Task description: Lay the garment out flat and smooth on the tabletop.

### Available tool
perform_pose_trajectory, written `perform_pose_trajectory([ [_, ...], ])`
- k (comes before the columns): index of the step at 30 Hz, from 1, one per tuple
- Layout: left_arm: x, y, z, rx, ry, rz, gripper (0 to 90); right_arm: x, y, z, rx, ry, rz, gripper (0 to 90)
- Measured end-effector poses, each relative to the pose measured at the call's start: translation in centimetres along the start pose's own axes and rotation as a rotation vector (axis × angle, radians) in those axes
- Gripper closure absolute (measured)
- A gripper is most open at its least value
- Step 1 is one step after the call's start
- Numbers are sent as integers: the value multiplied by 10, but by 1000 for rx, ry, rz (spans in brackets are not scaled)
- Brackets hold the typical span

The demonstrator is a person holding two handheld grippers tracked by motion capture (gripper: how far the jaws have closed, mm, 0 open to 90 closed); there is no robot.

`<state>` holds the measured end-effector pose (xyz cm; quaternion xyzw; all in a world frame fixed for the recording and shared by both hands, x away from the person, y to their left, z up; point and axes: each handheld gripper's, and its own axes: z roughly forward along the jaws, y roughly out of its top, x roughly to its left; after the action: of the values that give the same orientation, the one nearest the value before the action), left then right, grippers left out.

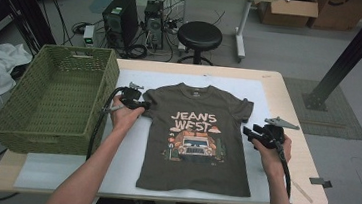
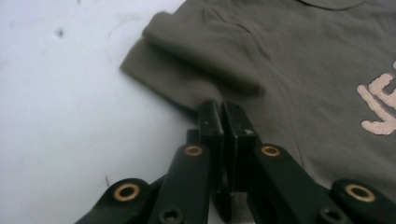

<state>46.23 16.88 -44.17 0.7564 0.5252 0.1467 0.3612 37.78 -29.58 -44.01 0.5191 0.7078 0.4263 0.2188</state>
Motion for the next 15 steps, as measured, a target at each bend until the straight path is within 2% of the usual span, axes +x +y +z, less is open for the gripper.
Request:
perform_pose_trajectory([
  [4,-3,-6,-7,3,24,-12,880,4,1,-3,-8,5,-12,521],
  [5,-4,-8,-10,-4,43,-21,876,5,1,-4,-10,9,-18,520],
  [8,-7,-11,-21,-28,64,-28,765,13,2,-10,-5,22,-44,513],
  [9,-10,-12,-25,-51,54,-23,716,17,1,-15,1,29,-60,510],
  [11,-19,-16,-38,-100,3,18,694,21,-2,-20,9,40,-79,505],
  [12,-23,-19,-42,-105,-23,35,667,23,-5,-23,15,49,-83,501],
  [13,-30,-24,-48,-104,-67,62,655,24,-7,-26,20,57,-83,499],
  [15,-37,-35,-56,-106,-112,87,651,28,-14,-33,28,71,-89,495],
])
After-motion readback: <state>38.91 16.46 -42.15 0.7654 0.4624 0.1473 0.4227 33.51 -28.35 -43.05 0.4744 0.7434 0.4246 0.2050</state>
